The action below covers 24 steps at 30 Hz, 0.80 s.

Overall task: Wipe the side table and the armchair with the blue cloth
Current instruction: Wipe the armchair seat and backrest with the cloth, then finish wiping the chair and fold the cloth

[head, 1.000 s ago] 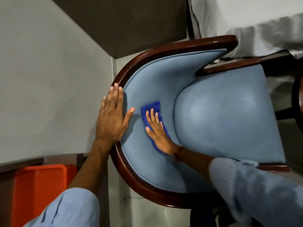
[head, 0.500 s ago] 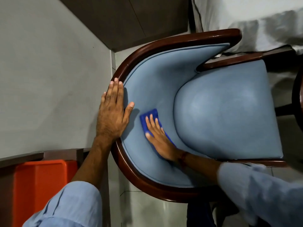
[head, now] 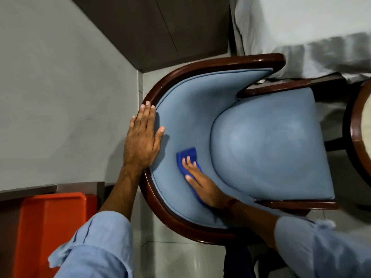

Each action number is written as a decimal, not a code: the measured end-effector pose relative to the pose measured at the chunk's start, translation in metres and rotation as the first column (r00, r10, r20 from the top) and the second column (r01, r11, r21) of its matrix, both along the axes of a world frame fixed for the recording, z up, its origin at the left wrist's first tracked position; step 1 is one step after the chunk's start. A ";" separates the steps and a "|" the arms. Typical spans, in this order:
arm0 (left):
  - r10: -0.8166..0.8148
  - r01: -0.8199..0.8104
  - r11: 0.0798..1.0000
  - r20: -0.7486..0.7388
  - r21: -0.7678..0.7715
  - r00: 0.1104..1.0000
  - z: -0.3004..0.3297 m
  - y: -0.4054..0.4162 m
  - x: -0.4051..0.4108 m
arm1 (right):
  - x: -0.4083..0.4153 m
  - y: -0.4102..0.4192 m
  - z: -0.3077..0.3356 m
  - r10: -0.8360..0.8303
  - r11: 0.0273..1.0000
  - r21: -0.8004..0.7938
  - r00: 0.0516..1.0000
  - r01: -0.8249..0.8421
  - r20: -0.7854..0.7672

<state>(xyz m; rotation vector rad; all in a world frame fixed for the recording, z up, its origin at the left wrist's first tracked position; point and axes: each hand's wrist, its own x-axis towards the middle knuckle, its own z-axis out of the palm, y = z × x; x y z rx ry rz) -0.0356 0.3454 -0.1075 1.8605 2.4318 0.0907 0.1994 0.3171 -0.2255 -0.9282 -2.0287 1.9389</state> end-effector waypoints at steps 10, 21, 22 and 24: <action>0.271 -0.453 0.888 0.701 0.084 0.660 0.091 -0.096 0.112 | 0.027 0.009 0.172 -0.401 0.270 -0.962 0.912 0.030 -0.084; 0.325 -0.838 0.546 0.916 0.020 0.234 0.212 -0.200 0.069 | -0.096 -0.038 0.277 -0.076 0.600 -0.797 0.989 -0.058 -0.130; 0.251 -0.831 0.556 0.949 0.019 0.189 0.223 -0.215 0.058 | -0.108 -0.036 0.280 -0.015 0.592 -0.802 0.994 -0.080 -0.110; 0.143 -0.810 0.586 0.982 0.013 0.120 0.236 -0.250 0.038 | -0.131 -0.030 0.281 0.093 0.453 -0.880 0.989 -0.143 -0.113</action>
